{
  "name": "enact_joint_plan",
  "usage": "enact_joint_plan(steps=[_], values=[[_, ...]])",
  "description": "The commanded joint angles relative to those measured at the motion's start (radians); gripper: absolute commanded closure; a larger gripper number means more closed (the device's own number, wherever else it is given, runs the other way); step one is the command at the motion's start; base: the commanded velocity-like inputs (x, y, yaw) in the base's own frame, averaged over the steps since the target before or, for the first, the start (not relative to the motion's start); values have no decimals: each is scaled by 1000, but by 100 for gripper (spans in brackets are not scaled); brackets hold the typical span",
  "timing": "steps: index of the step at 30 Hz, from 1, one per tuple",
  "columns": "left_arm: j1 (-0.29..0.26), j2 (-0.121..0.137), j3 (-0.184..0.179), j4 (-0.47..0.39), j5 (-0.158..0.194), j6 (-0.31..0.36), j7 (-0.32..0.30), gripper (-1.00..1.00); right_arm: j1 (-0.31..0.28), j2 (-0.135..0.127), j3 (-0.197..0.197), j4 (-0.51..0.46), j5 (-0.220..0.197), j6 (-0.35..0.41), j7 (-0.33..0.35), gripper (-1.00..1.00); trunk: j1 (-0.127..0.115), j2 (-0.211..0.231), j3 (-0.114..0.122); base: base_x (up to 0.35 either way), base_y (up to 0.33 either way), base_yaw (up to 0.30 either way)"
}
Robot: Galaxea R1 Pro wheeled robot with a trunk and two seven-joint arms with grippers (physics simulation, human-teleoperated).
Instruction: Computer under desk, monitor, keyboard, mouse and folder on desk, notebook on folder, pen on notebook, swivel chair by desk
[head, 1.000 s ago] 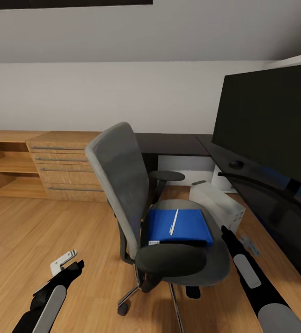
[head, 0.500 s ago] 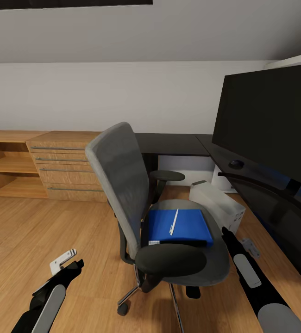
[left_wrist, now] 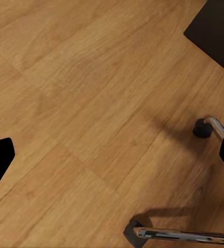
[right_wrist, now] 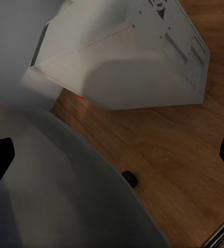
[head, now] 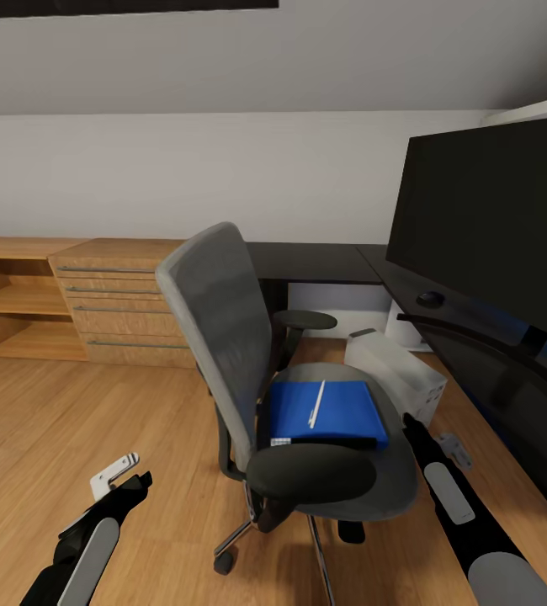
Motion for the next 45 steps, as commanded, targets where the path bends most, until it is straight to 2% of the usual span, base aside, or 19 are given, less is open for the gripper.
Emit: enact_joint_plan(steps=[1, 36, 45], values=[[-1, 0, 0, -1, 8, 3, 6, -100, 0, 0, 2, -1, -11, -5, -4, -100, 0, 0, -1, 0, 0, 118], [-1, -4, 0, 3, 13, 4, 7, -100, 0, 1, 5, -2, -6, -7, -4, -100, 0, 0, -1, 0, 0, 263], [-1, -4, 0, 3, 13, 4, 7, -100, 1, 1, 7, -5, -5, -8, -2, -100, 0, 0, -2, 0, 0, 125]])
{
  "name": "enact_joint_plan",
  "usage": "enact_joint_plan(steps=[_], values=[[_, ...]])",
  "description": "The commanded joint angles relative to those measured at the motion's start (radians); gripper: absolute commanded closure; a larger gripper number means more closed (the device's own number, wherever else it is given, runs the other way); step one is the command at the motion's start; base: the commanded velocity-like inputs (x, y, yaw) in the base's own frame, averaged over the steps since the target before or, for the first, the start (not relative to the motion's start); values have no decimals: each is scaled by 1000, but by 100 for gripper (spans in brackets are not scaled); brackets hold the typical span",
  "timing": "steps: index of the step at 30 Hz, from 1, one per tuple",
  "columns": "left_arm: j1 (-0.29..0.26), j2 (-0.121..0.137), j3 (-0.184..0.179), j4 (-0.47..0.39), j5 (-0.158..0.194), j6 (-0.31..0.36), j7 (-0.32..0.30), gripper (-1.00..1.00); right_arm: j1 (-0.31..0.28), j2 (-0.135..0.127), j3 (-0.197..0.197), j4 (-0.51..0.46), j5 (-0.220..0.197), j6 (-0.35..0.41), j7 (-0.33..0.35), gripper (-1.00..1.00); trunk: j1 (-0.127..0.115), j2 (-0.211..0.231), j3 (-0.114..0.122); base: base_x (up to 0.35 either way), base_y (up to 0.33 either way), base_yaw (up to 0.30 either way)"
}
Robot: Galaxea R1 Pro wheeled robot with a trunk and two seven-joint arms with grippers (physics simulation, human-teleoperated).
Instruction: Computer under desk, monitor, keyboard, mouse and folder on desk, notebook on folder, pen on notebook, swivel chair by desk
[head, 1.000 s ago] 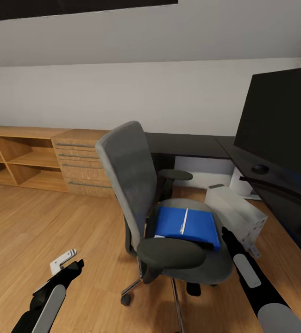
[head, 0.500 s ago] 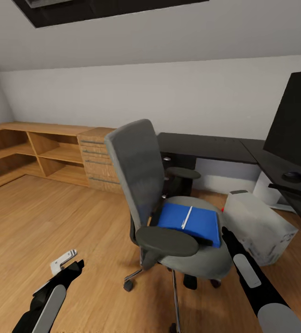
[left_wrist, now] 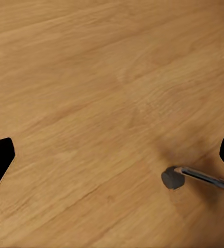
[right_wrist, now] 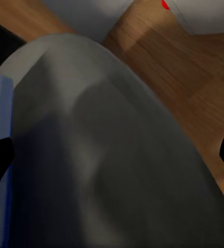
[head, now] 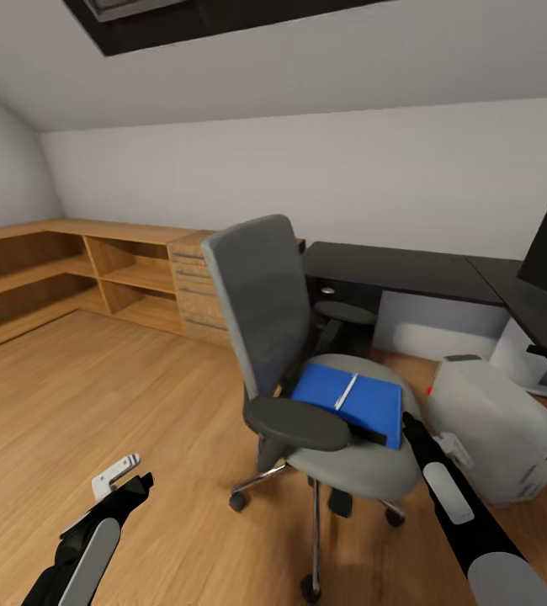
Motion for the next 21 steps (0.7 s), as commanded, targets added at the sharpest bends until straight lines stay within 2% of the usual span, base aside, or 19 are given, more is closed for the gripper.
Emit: enact_joint_plan(steps=[1, 8, 21], values=[[-1, 0, -1, -1, 8, 3, 7, -100, 0, 0, 3, -1, -13, -5, -3, -100, 0, 0, -1, 0, 0, 241], [-1, 0, -1, -1, 9, 3, 7, -100, 0, 1, 3, -3, -12, -7, -3, -100, 0, 0, -1, 0, 0, 224], [-1, 0, -2, 0, 7, 3, 7, -100, 0, 3, 3, -6, -6, -9, -3, -100, 0, 0, -1, 0, 0, 14]])
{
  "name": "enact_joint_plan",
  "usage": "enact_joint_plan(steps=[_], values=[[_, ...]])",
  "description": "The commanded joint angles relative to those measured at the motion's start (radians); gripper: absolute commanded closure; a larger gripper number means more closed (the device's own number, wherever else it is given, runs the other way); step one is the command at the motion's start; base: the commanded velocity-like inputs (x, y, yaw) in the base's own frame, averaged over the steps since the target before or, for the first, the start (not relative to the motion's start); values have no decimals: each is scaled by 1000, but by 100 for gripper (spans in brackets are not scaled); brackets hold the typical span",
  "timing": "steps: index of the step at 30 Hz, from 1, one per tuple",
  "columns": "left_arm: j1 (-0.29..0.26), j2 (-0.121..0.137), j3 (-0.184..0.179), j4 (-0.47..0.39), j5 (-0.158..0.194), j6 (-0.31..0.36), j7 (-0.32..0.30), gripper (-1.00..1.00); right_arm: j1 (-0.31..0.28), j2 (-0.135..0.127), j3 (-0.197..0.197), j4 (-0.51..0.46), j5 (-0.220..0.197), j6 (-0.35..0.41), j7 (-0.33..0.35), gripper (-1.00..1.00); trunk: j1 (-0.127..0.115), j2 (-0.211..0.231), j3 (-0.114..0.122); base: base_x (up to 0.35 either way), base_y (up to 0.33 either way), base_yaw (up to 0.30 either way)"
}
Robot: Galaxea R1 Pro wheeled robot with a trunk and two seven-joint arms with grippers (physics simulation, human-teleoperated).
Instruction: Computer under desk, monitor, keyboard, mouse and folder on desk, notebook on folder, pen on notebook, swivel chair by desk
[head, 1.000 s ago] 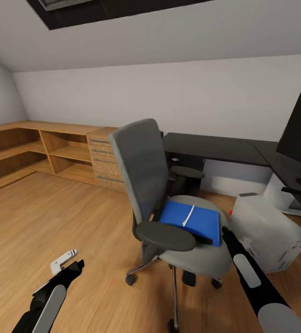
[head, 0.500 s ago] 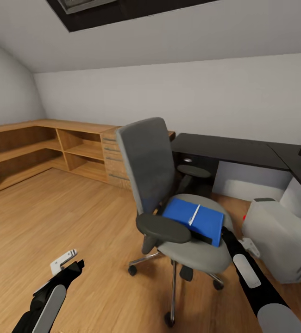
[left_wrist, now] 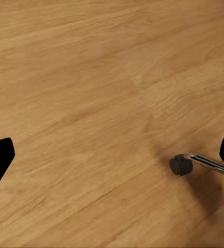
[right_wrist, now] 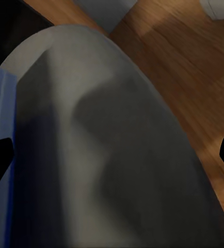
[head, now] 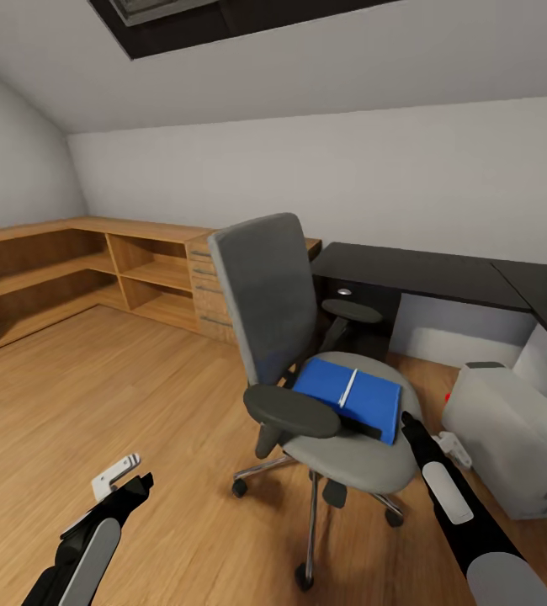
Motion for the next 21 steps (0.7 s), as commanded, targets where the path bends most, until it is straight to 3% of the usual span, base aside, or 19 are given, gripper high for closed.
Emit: enact_joint_plan(steps=[1, 10, 21], values=[[0, 0, 0, -2, 8, 3, 6, -100, 0, 0, 2, -1, -11, -5, -3, -100, 0, 0, -1, 0, 0, 0], [0, -8, -3, -2, 6, 2, 6, -100, 0, 0, 2, -1, -11, -5, -3, -100, 0, 0, -1, 199, 0, 0], [0, -12, -5, 11, 4, 3, 6, -100, 1, 3, 5, -1, -11, -5, -4, -100, 0, 0, 1, 24, 0, 29]])
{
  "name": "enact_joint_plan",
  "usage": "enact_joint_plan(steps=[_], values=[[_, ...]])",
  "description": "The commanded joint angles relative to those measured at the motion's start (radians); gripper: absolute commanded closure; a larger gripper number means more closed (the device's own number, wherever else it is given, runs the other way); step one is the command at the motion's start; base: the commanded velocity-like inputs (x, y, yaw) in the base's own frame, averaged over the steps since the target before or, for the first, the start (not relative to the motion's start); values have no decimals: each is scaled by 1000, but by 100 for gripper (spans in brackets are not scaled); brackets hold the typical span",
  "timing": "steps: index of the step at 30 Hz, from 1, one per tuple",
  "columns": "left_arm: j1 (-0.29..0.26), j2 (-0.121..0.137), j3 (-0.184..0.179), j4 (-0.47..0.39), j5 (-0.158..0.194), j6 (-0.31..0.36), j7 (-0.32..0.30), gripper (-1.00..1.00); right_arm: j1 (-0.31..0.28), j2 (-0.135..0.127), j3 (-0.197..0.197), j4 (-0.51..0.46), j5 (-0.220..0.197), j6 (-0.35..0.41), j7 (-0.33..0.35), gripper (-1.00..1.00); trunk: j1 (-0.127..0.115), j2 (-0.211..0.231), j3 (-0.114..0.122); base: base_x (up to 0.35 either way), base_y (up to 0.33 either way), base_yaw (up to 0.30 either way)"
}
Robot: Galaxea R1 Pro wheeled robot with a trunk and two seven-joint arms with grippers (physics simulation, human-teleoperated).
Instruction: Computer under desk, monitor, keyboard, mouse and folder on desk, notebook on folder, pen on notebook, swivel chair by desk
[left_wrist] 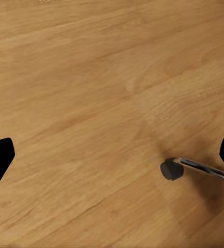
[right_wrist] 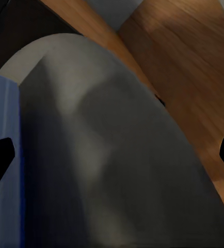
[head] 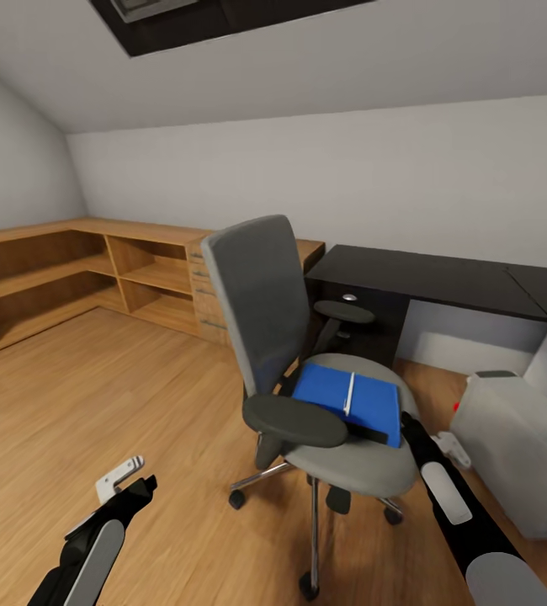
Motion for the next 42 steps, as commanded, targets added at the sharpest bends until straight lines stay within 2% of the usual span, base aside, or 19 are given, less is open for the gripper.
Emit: enact_joint_plan(steps=[1, 13, 29, 42], values=[[-1, 0, -1, -1, 8, 3, 6, -100, 0, 0, 3, -1, -11, -5, -4, -100, 0, 0, 0, 1, 0, 149], [-1, -1, -2, 0, 8, 1, 5, -100, 0, 0, 13, -2, -4, -6, -3, -100, 0, 0, 12, 0, 0, 187], [-1, -7, -32, 1, 9, 0, 5, -100, 0, 0, 27, -1, -3, -6, -2, -100, 0, 0, 29, 0, 0, 193], [-1, -10, -36, 2, 9, 1, 5, -100, 0, 0, 29, -2, -3, -6, -1, -100, 0, 0, 43, 0, 0, 193]])
